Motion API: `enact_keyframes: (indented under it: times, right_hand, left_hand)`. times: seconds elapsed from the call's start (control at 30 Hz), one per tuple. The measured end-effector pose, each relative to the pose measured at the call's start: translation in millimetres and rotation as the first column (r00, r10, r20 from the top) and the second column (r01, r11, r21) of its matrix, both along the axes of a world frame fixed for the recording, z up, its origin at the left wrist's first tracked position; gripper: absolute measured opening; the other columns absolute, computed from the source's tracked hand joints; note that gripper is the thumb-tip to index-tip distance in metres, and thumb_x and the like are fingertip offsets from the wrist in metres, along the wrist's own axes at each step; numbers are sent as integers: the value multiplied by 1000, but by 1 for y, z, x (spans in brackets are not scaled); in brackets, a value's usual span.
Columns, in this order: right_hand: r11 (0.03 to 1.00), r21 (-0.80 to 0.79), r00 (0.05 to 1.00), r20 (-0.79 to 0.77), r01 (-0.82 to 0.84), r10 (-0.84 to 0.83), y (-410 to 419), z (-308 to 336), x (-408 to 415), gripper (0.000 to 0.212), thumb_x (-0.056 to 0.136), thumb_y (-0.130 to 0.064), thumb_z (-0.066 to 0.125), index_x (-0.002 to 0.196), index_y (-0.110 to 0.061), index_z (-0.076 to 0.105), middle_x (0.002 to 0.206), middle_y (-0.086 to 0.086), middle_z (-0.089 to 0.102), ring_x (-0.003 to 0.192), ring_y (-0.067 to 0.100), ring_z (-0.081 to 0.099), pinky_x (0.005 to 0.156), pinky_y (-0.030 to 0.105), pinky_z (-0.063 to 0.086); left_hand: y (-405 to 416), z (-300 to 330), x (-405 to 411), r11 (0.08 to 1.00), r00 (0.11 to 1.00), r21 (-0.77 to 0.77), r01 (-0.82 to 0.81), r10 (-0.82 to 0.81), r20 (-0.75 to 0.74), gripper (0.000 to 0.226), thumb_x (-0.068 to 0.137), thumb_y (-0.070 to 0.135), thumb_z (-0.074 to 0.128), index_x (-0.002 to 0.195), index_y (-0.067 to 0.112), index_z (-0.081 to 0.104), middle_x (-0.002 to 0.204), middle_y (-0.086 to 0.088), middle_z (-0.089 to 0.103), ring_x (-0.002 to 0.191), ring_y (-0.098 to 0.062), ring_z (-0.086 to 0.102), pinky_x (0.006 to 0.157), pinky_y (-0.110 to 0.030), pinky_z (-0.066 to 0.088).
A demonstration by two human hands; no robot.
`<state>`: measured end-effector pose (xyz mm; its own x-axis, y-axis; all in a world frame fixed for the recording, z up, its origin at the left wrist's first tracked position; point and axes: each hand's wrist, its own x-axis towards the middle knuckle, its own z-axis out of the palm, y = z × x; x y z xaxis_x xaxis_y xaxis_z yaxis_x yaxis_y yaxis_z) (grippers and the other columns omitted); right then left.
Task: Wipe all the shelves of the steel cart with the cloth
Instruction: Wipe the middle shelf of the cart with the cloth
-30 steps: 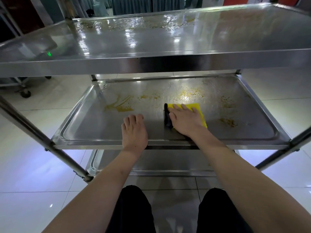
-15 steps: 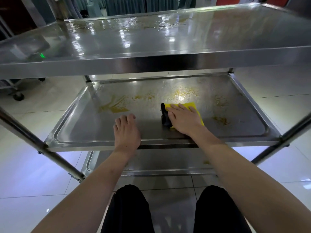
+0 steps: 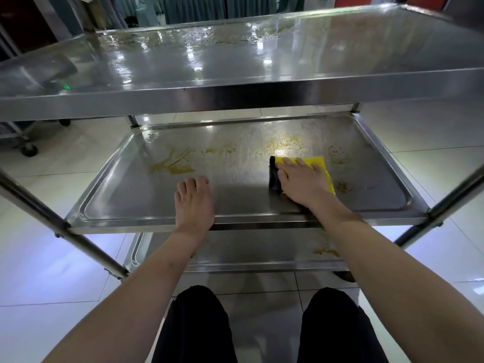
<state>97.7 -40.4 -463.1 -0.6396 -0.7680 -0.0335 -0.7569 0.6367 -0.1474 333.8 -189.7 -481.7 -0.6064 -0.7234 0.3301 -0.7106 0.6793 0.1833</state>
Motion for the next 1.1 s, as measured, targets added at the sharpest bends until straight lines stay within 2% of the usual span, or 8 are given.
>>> enact_keyframes:
  times: [0.17,0.4,0.5,0.67,0.83,0.97,1.1]
  right_hand:
    - [993,-15,993,14,-113,113,-33,1,36,55,110,-44,16,163,-37,29,173,-12,16,161,20,12,126,57,11]
    - [991,-43,992,26,-124,126,-17,1,23,55,110,-45,16,162,-40,29,172,-17,18,160,14,12,128,52,10]
    - [995,-42,995,28,-93,94,-2,0,6,55,109,-46,15,162,-41,28,171,-19,17,160,12,12,128,50,10]
    - [999,-42,1000,12,11,-10,35,-2,-30,55,109,-46,16,162,-41,29,171,-20,18,159,11,13,128,50,11]
    - [999,-24,999,-9,35,-35,40,-4,-34,55,109,-45,16,163,-40,27,171,-19,16,160,11,12,128,50,11]
    - [999,-21,999,2,33,-33,39,-5,-36,55,109,-46,15,163,-41,23,172,-20,13,160,11,10,128,50,9]
    - [1000,-9,1000,8,28,-27,39,-5,-36,55,109,-46,14,164,-41,22,172,-20,11,160,11,8,128,50,8]
  left_hand:
    - [-2,1,1,1000,1000,0,15,-15,7,48,79,-3,51,125,11,47,120,-17,50,109,-38,43,93,-42,36]
    - [-2,3,2,999,1000,34,13,-13,-5,54,78,-4,49,129,13,45,127,-16,47,115,-38,40,96,-43,35]
    - [-3,4,4,999,1000,43,8,-7,-8,49,82,-2,46,129,14,46,127,-16,47,116,-37,40,96,-43,34]
    - [-1,5,3,999,1000,34,-13,12,25,57,77,-5,50,131,14,45,129,-15,47,117,-37,40,95,-42,35]
    - [0,6,-2,999,997,-49,15,-11,77,51,78,-2,56,126,13,47,123,-16,51,111,-36,44,92,-43,37]
    - [1,10,-17,993,998,-100,56,-57,-10,32,94,1,46,122,16,50,117,-14,53,106,-34,46,88,-42,36]
    - [27,15,-54,990,981,-50,132,-137,-135,27,99,8,44,123,18,50,119,-10,54,109,-32,47,91,-42,39]
